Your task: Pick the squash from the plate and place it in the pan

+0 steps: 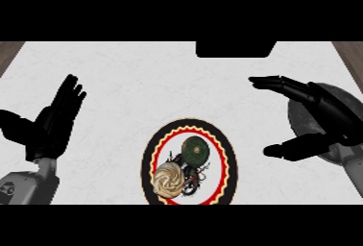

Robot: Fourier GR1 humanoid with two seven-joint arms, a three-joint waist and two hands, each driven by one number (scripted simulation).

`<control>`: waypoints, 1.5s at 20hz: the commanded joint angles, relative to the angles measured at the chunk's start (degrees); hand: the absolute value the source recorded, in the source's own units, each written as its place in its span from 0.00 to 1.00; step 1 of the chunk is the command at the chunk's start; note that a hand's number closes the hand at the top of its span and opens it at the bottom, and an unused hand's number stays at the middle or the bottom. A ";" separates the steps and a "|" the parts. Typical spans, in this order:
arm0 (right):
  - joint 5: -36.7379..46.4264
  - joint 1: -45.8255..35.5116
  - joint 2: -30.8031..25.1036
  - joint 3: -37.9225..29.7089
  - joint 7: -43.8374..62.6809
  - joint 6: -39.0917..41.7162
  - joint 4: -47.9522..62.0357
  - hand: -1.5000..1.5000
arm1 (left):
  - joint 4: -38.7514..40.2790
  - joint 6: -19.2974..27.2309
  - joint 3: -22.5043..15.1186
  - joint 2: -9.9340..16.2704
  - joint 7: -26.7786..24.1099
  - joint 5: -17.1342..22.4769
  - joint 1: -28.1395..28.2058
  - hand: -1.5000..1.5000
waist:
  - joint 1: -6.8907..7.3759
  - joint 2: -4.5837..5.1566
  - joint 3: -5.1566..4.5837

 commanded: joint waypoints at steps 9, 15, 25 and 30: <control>16.01 -18.04 3.00 13.32 20.43 11.32 0.88 0.00 | -0.70 -0.71 -0.11 -0.69 1.73 -1.77 -0.32 0.50 | 0.97 0.02 -0.05; 17.70 -18.93 3.30 21.74 28.58 24.15 1.47 0.00 | 0.07 -2.15 0.82 -1.20 -0.72 -1.16 2.76 0.50 | 0.93 -0.15 -0.12; 28.63 -17.19 11.82 27.46 36.70 29.93 -4.63 0.00 | -0.49 -1.61 2.17 -2.82 3.25 -3.38 -1.32 0.50 | 0.03 0.00 -0.01; 34.52 -12.90 9.81 27.45 39.90 31.41 -13.59 0.00 | 1.92 -4.31 4.39 -2.92 1.49 -2.71 -0.78 0.50 | -0.38 -0.03 0.00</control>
